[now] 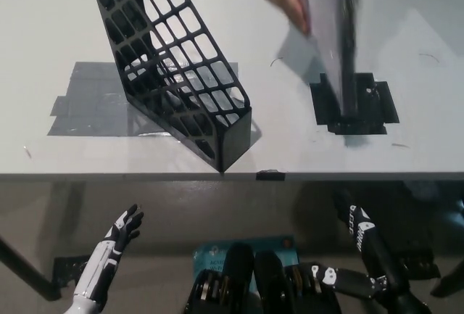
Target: A person hands a notebook to the robot and the robot grabs it with its right hand and places it in the magazine stand kept in the centre of the desk infront of it.
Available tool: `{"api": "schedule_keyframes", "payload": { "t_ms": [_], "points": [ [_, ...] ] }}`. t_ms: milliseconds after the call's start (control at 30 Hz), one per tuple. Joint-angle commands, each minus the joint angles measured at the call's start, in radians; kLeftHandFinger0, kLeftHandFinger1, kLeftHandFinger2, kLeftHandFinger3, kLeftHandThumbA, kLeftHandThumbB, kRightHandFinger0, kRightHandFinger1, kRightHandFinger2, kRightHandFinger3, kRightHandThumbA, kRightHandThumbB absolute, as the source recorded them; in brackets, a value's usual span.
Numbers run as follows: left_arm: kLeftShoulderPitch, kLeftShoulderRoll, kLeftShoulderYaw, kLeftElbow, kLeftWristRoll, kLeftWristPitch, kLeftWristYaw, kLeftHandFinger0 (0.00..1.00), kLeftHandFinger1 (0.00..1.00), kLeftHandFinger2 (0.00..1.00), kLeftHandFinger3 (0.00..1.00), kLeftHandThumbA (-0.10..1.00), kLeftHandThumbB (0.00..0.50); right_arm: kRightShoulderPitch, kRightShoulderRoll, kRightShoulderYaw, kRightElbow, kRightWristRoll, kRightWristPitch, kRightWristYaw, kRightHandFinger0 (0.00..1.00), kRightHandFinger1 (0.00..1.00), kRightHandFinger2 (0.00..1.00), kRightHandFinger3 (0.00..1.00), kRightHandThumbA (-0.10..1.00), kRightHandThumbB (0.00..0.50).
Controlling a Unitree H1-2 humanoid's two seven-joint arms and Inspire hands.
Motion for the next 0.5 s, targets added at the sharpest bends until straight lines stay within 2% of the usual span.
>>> {"api": "schedule_keyframes", "payload": {
  "t_ms": [0, 167, 200, 267, 367, 467],
  "points": [
    [-0.014, 0.012, 0.001, -0.007, -0.016, -0.053, -0.022, 1.00, 1.00, 1.00, 1.00, 1.00, 0.500, 0.007, 0.038, -0.033, -0.106, -0.011, -0.110, -0.055, 1.00, 1.00, 1.00, 1.00, 1.00, 0.259],
    [-0.014, 0.014, 0.000, -0.010, -0.006, -0.053, -0.019, 1.00, 1.00, 1.00, 1.00, 1.00, 0.500, -0.015, 0.061, -0.091, -0.192, -0.007, -0.163, -0.083, 1.00, 1.00, 1.00, 1.00, 1.00, 0.214],
    [-0.020, 0.016, 0.000, -0.008, -0.004, -0.053, -0.019, 1.00, 1.00, 1.00, 1.00, 1.00, 0.500, -0.028, 0.063, -0.098, -0.202, -0.011, -0.169, -0.084, 1.00, 1.00, 1.00, 1.00, 1.00, 0.253],
    [-0.023, 0.016, 0.002, -0.010, -0.005, -0.053, -0.019, 1.00, 1.00, 1.00, 1.00, 1.00, 0.500, -0.056, 0.074, -0.120, -0.239, -0.016, -0.150, -0.099, 1.00, 1.00, 1.00, 1.00, 1.00, 0.239],
    [-0.023, 0.014, 0.002, -0.012, -0.006, -0.053, -0.018, 1.00, 1.00, 1.00, 1.00, 1.00, 0.500, -0.105, 0.081, -0.145, -0.277, 0.007, -0.124, -0.104, 1.00, 1.00, 1.00, 1.00, 1.00, 0.263],
    [-0.026, 0.016, -0.001, -0.015, 0.001, -0.053, -0.018, 1.00, 1.00, 1.00, 1.00, 1.00, 0.500, -0.141, 0.093, -0.165, -0.288, -0.008, -0.130, -0.122, 1.00, 1.00, 1.00, 1.00, 1.00, 0.244]
  ]
}}
